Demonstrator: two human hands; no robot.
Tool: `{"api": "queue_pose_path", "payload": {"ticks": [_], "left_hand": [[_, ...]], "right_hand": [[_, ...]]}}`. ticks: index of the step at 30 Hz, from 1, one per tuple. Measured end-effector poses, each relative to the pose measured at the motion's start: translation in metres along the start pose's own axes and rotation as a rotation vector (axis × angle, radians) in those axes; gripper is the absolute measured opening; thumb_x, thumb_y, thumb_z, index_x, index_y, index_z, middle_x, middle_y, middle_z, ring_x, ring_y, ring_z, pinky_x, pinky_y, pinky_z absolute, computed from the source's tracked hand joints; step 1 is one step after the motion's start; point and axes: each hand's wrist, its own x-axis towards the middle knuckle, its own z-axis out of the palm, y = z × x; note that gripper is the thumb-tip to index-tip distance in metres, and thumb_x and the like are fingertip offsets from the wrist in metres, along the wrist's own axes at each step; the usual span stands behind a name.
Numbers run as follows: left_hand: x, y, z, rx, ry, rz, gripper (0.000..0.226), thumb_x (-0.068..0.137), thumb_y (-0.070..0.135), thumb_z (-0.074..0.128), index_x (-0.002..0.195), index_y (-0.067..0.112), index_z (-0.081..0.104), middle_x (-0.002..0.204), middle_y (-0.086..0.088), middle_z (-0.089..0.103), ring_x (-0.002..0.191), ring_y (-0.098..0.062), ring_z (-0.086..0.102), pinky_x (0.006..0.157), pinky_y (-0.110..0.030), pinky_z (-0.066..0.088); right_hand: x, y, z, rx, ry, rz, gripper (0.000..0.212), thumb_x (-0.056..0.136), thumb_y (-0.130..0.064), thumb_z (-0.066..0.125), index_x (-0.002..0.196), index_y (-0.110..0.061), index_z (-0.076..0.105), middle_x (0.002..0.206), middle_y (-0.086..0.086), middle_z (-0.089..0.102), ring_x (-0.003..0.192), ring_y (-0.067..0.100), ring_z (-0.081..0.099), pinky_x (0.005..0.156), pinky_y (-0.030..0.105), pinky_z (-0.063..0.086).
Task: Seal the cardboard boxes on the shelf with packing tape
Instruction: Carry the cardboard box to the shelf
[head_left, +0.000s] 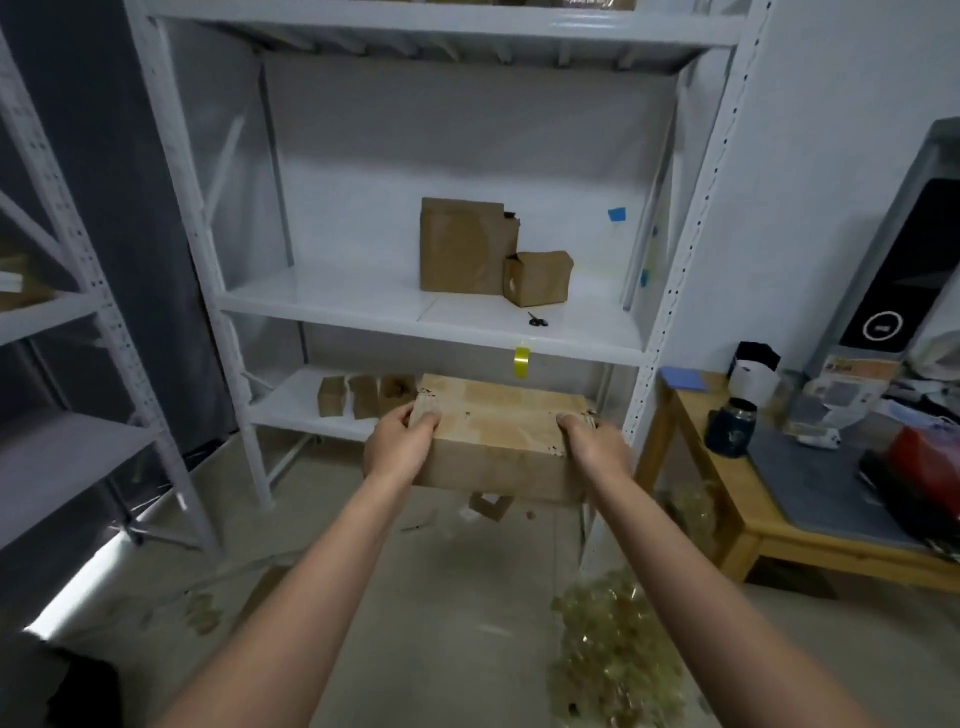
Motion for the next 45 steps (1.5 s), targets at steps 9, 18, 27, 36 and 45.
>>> {"api": "queue_pose_path", "payload": {"ticks": [9,18,27,36,45], "left_hand": [[0.152,0.018,0.056,-0.028,-0.035,0.017,0.032,0.098,0.038,0.053,0.127,0.027,0.062,0.11,0.009,0.059,0.103,-0.016,0.054,0.089,-0.033,0.042],[0.353,0.026,0.11,-0.028,-0.132,-0.029,0.007,0.099,0.033,0.053,0.103,0.031,0.058,0.089,0.01,0.056,0.077,-0.005,0.049,0.06,-0.026,0.037],[0.528,0.047,0.172,0.103,-0.196,-0.014,0.044,0.1,0.039,0.048,0.139,0.019,0.053,0.137,-0.005,0.054,0.111,-0.022,0.049,0.089,-0.033,0.038],[0.675,0.027,0.248,0.124,-0.243,-0.068,0.044,0.1,0.046,0.047,0.135,0.021,0.056,0.12,-0.001,0.057,0.103,-0.019,0.051,0.087,-0.032,0.039],[0.795,0.017,0.3,0.249,-0.17,-0.192,0.057,0.099,0.052,0.045,0.147,0.02,0.044,0.143,-0.006,0.052,0.125,-0.025,0.053,0.093,-0.031,0.043]], "right_hand": [[0.154,-0.046,0.064,0.08,-0.045,-0.018,0.048,0.08,-0.053,0.058,0.114,-0.02,0.06,0.116,0.005,0.064,0.106,0.029,0.057,0.095,0.04,0.045],[0.327,-0.099,0.158,0.033,-0.023,-0.02,0.04,0.088,-0.046,0.056,0.11,-0.013,0.061,0.107,0.008,0.062,0.099,0.029,0.057,0.086,0.038,0.047],[0.473,-0.144,0.214,0.003,0.044,0.03,0.048,0.086,-0.05,0.057,0.11,-0.009,0.062,0.108,0.011,0.063,0.097,0.029,0.056,0.077,0.034,0.041],[0.635,-0.157,0.272,-0.105,-0.031,0.001,0.048,0.089,-0.05,0.055,0.11,-0.007,0.063,0.106,0.01,0.064,0.091,0.025,0.055,0.074,0.032,0.04],[0.752,-0.164,0.317,-0.213,-0.095,-0.011,0.043,0.093,-0.043,0.054,0.122,-0.01,0.057,0.114,0.011,0.063,0.085,0.021,0.048,0.073,0.031,0.036]]}}
